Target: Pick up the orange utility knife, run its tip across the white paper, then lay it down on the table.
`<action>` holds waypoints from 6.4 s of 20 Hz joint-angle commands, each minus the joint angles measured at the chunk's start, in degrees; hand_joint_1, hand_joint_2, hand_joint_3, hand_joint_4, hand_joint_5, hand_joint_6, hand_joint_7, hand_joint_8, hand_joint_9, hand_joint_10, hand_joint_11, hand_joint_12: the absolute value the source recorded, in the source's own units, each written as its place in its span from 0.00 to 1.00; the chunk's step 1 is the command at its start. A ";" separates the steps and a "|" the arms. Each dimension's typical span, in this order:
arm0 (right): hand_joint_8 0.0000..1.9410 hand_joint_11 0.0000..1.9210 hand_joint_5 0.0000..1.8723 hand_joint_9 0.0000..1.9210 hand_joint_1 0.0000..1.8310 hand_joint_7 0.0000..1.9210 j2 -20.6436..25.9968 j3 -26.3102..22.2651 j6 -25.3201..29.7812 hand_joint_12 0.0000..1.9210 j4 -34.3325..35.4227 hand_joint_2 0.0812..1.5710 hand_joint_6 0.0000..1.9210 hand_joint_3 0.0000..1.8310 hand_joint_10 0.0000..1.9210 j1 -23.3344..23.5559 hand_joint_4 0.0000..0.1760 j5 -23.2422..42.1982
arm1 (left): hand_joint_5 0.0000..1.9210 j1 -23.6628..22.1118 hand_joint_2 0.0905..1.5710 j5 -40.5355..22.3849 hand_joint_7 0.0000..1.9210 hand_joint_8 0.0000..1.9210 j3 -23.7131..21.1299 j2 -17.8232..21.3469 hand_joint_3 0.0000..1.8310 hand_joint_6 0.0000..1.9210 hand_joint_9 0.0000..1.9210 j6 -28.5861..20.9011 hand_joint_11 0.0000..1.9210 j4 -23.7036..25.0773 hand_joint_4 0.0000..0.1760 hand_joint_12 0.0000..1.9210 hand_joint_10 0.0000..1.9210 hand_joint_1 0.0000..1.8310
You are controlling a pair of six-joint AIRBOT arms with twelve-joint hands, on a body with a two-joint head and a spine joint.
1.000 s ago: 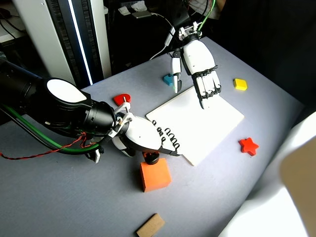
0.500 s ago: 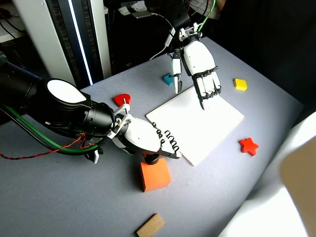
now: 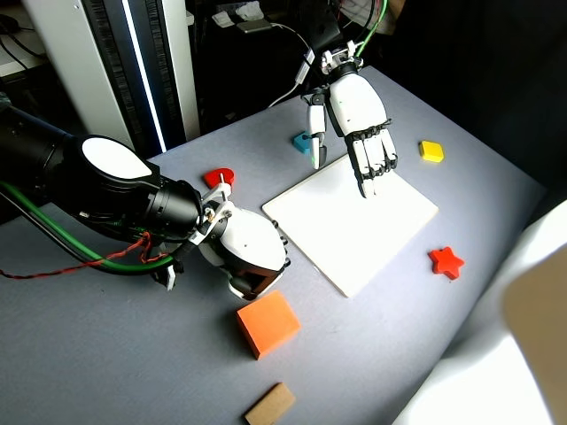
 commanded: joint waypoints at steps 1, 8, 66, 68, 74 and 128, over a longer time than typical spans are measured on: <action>1.00 0.96 0.83 0.94 0.86 0.89 0.71 -0.60 0.07 1.00 0.37 0.84 1.00 0.00 1.00 1.21 1.00 -0.92 | 0.05 -0.22 0.85 -4.83 0.07 0.00 0.26 0.11 0.00 0.00 0.11 -0.24 0.00 3.14 0.07 0.50 0.01 0.24; 1.00 0.96 0.82 0.94 0.86 0.89 2.64 -3.27 0.11 1.00 6.15 0.84 1.00 0.00 1.00 6.27 1.00 -0.93 | 0.04 -1.66 0.85 -4.50 0.06 0.00 4.21 0.14 0.00 0.00 0.11 -0.29 0.00 2.41 0.07 0.48 0.00 0.24; 1.00 0.89 0.72 0.88 0.83 0.82 -23.83 35.66 -124.04 1.00 60.77 0.84 1.00 0.00 1.00 -9.69 1.00 58.18 | 0.00 -0.67 0.83 1.94 0.00 0.00 15.83 2.11 0.00 0.00 0.00 1.54 0.00 -2.84 0.00 0.00 0.00 0.00; 1.00 0.89 0.73 0.88 0.84 0.82 -22.24 34.00 -123.81 1.00 60.78 0.84 1.00 0.00 1.00 -9.44 1.00 58.26 | 0.00 -0.63 0.82 1.94 0.00 0.00 15.85 2.11 0.00 0.00 0.00 1.55 0.00 -2.83 0.00 0.00 0.00 0.00; 1.00 0.90 0.76 0.89 0.84 0.84 -20.10 30.93 -123.36 1.00 62.69 0.84 1.00 0.00 1.00 -4.92 1.00 59.66 | 0.00 -0.69 0.82 1.94 0.00 0.00 15.80 2.09 0.00 0.00 0.00 1.71 0.00 -2.80 0.00 0.00 0.00 0.00; 0.03 0.00 0.00 0.00 0.41 0.00 14.24 -16.48 -106.92 0.11 117.20 0.69 0.02 0.00 0.05 -13.84 0.00 22.48 | 0.00 -4.79 0.82 -7.58 0.00 0.00 4.61 -6.34 0.00 0.00 0.00 9.22 0.00 -2.04 0.00 0.00 0.00 0.00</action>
